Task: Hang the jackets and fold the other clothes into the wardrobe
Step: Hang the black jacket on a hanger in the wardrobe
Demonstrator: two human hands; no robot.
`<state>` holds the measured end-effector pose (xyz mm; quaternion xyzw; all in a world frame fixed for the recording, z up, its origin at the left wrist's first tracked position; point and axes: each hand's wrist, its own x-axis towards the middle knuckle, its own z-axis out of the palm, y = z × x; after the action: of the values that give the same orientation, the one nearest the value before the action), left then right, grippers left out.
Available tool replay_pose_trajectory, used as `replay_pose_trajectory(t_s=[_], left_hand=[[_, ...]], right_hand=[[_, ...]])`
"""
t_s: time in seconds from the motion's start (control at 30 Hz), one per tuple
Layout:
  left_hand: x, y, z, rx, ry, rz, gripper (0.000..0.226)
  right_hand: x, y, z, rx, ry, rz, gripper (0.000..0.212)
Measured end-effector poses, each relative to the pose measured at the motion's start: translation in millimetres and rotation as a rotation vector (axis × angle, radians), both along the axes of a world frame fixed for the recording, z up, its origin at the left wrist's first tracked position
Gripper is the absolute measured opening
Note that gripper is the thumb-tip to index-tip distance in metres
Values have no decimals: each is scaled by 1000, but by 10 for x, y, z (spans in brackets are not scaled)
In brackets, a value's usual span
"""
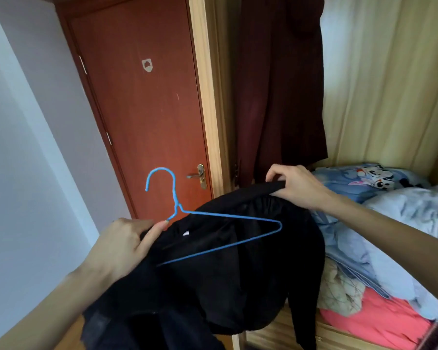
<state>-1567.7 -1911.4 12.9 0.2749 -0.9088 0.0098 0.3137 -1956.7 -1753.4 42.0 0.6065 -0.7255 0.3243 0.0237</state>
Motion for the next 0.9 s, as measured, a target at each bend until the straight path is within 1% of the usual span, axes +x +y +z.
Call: replay_pose_trajectory(t_s=[0.07,0.17,0.23,0.3,0.37,0.43,0.47,0.5,0.53,0.57,0.6,0.67,0.7,0.73,0.8,0.87,0.9], left_hand=[[-23,11,5,-109,11,98,67],[-96,42,34,-226,-15,201,66],[-160,109,58,-250,-51,221,62],[-239,207,105,-247,-41,219,58],[-331,308,161,-244,13,221,57],[-418,396,210,-224,102,218,61],[-449,430,237,-216,146,211,63],[-469,459,269,-212,187,198,65],[-475,480,308,-208,229,187,66],[-470,496,350,-199,271,178,67],[-459,511,397,-184,311,173,68],[-455,556,490,-158,370,157,69],[-467,593,523,-152,381,144,68],[-487,636,547,-149,381,133,67],[-529,711,565,-127,358,119,63],[-550,710,550,-62,310,83,63],[-541,678,547,0,278,31,64]], right_hand=[[45,41,150,-24,109,-4,32],[106,82,299,-37,273,-54,28],[171,129,379,-54,329,-74,23],[304,179,468,-108,267,-34,16],[478,223,547,-155,142,36,14],[616,257,602,-123,30,121,12],[668,290,608,-54,-57,204,11],[706,329,604,35,-168,306,16],[720,365,574,106,-257,392,27],[717,393,510,110,-285,445,38],[693,408,441,27,-207,462,42],[616,405,307,-238,158,372,33],[577,396,250,-284,285,338,31],[541,382,219,-250,308,322,36],[524,350,189,-156,246,251,48],[521,326,150,-180,327,223,43],[511,331,128,-216,305,254,38]])
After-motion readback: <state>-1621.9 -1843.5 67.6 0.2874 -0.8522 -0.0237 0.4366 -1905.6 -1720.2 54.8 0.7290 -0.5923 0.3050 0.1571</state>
